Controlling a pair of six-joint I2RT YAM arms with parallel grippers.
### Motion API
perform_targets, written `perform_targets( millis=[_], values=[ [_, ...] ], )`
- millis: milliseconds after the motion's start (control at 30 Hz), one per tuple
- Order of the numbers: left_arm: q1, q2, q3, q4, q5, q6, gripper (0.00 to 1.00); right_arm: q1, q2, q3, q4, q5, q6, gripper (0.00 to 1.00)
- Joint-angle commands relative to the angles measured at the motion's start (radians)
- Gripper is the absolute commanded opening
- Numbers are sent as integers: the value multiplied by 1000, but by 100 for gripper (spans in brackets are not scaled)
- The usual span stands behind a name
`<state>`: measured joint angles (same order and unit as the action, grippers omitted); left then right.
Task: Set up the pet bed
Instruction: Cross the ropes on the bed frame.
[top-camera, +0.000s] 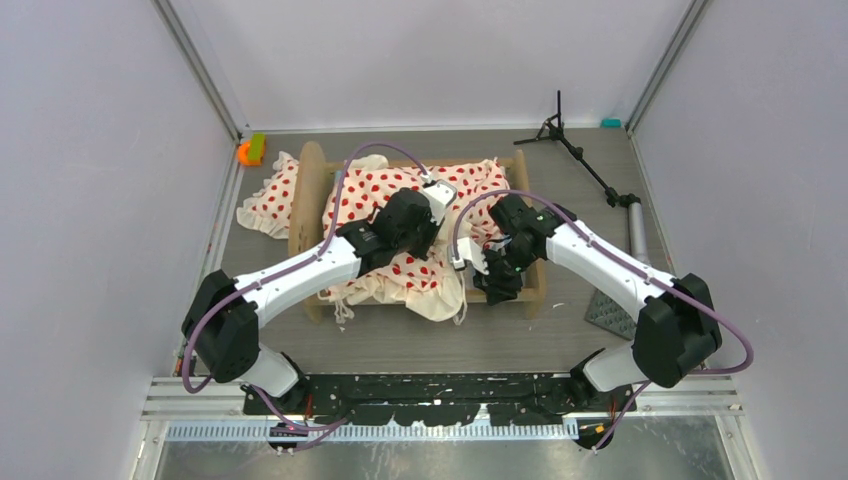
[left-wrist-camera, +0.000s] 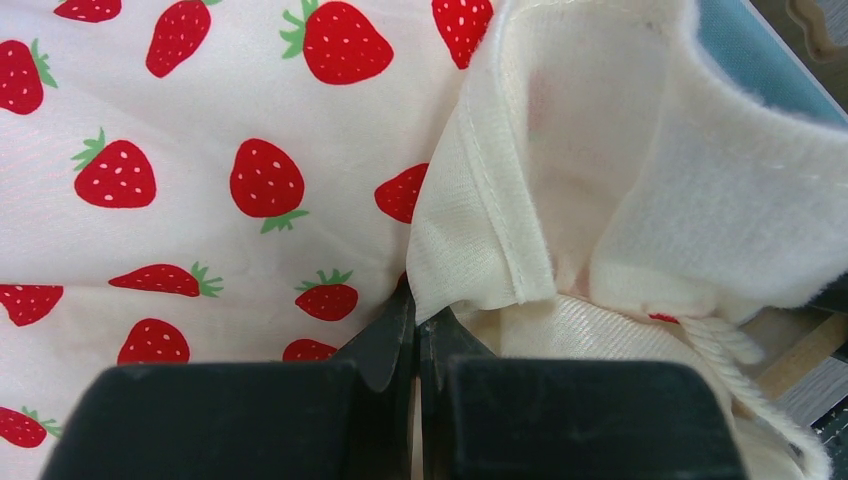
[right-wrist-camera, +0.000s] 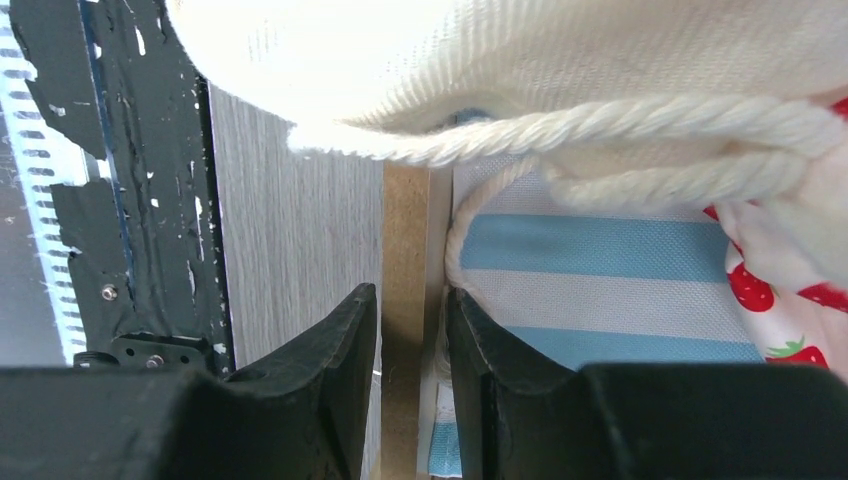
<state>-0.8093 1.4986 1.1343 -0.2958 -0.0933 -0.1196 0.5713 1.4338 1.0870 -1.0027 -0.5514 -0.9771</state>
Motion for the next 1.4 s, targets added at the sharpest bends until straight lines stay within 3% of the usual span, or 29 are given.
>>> perform_targets(
  millis=[0, 467, 867, 1100, 1167, 1233, 1367],
  values=[
    [5, -14, 5, 2, -13, 11, 0, 27, 17, 4, -109, -36, 8, 38],
    [5, -6, -4, -1, -23, 12, 0, 102, 121, -95, 66, 120, 142, 50],
    [5, 8, -7, 0, -19, 12, 0, 163, 241, -108, 160, 220, 239, 48],
    [5, 8, 6, -14, -17, 12, 0, 172, 167, -79, 200, 283, 318, 49],
    [5, 11, 10, -18, -19, 12, 0, 173, 128, -56, 180, 284, 338, 51],
    [5, 11, 13, -23, -17, 11, 0, 172, 87, -26, 141, 259, 343, 69],
    [5, 9, 15, -25, -17, 11, 0, 172, -5, 19, 99, 252, 353, 72]
  ],
)
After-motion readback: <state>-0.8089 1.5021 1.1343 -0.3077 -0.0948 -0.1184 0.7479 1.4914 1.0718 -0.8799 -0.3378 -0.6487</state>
